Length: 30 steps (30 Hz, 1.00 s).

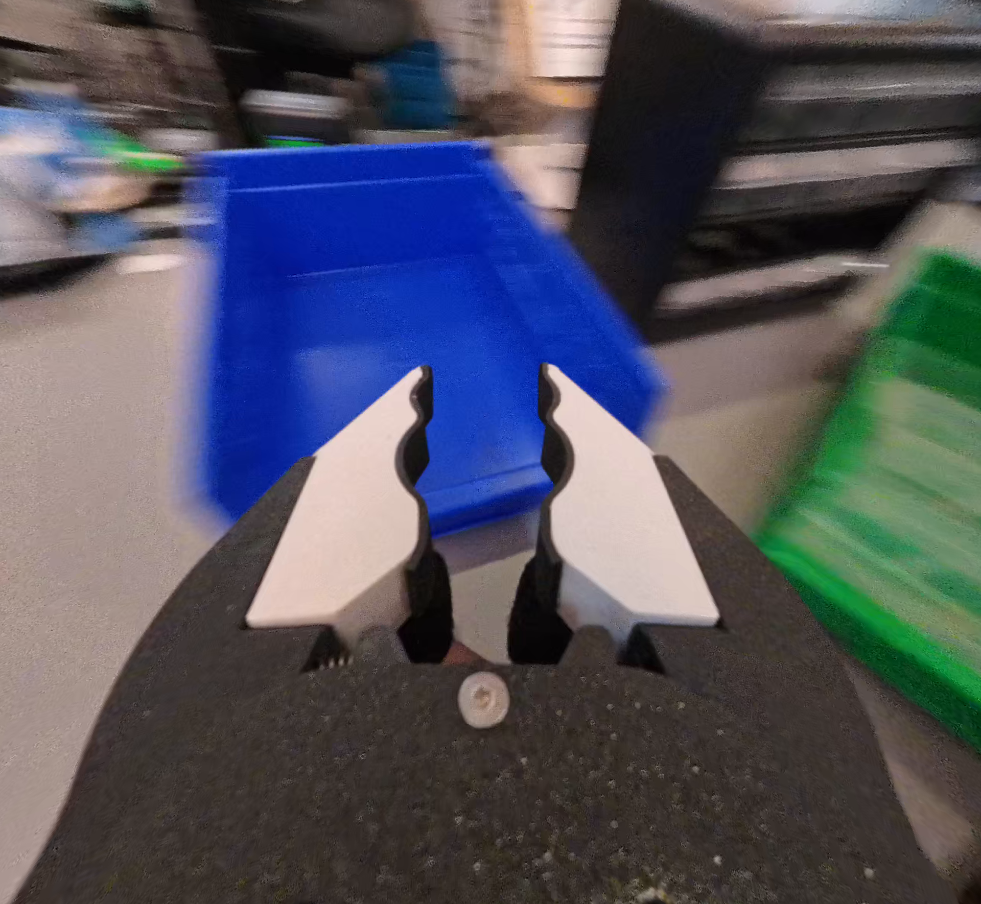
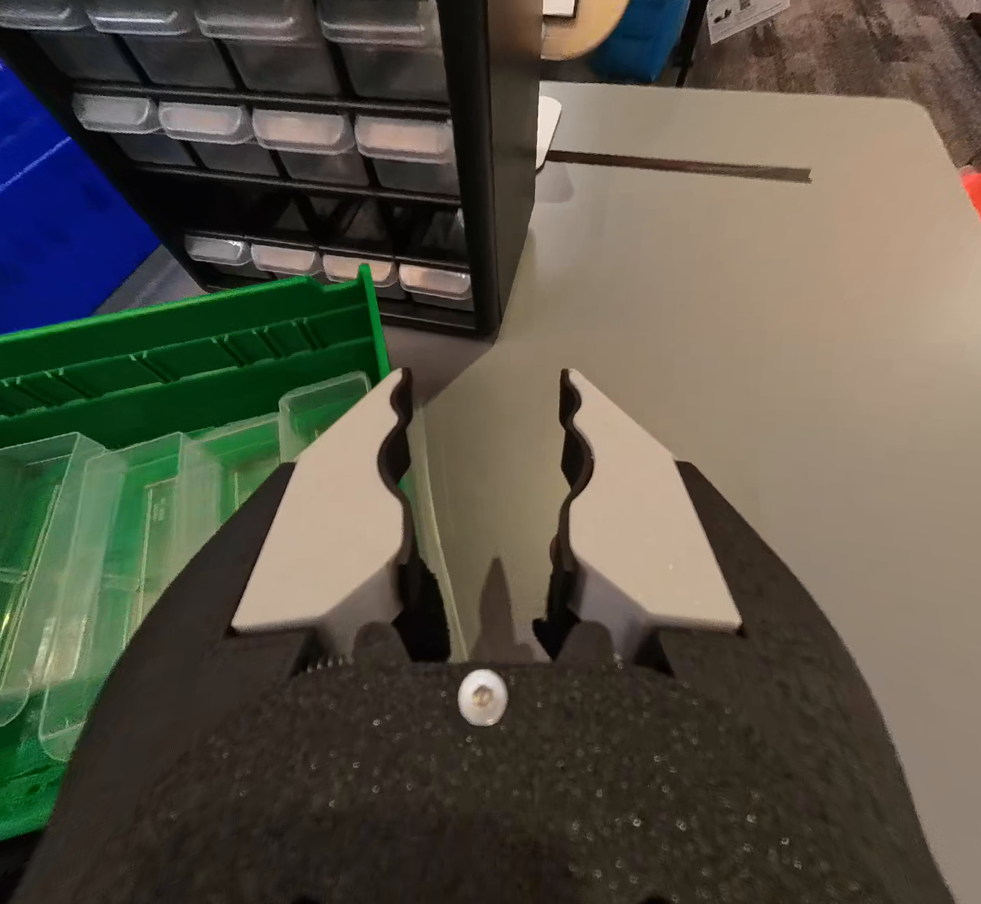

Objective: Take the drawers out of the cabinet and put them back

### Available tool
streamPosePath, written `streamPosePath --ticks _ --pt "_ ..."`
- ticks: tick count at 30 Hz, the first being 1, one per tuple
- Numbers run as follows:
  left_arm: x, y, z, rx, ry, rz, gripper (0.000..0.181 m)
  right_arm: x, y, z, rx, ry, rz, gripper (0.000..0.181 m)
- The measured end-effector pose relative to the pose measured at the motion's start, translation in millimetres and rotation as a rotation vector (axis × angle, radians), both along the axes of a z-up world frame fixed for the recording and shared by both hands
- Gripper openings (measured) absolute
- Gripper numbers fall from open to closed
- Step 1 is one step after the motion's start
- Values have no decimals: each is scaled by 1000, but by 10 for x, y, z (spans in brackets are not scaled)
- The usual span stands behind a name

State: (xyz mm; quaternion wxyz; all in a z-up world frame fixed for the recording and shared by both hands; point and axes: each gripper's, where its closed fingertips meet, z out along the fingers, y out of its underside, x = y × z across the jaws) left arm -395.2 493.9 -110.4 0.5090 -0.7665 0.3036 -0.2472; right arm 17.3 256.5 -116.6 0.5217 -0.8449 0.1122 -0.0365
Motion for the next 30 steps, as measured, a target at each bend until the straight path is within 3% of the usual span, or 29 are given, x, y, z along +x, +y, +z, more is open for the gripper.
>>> streamPosePath --ticks 2,4,8,10,13,14,15,19,22,26,30 --pt "-687 389 -97 83 126 263 40 -21 50 118 8 -32 15 55" --pt "-946 547 -266 48 169 306 50 -94 142 263 28 -52 50 54" --pt "-976 807 -572 -66 148 311 55 -542 470 624 81 -55 226 49" --pt "-915 905 -745 -138 154 291 45 -918 670 757 68 -85 383 49" --pt "-771 999 -784 -152 120 245 26 -1560 952 793 -25 -95 641 50" --pt "-720 979 -783 -150 128 212 7 -1770 1052 798 -52 -92 709 50" --pt "-718 968 -787 -140 157 209 3 -1988 1142 788 -85 -90 779 49" --pt "-782 757 -792 -110 203 162 3 -2797 1495 608 -247 -136 1034 51" --pt "-939 530 -790 -103 191 175 3 -3181 1887 394 -333 -219 1134 51" --pt "-1157 193 -787 -98 181 165 3 -3565 2463 219 -465 -252 1162 48" --pt "-1271 -17 -785 -113 149 183 3 -3800 3068 97 -530 -470 1127 47"
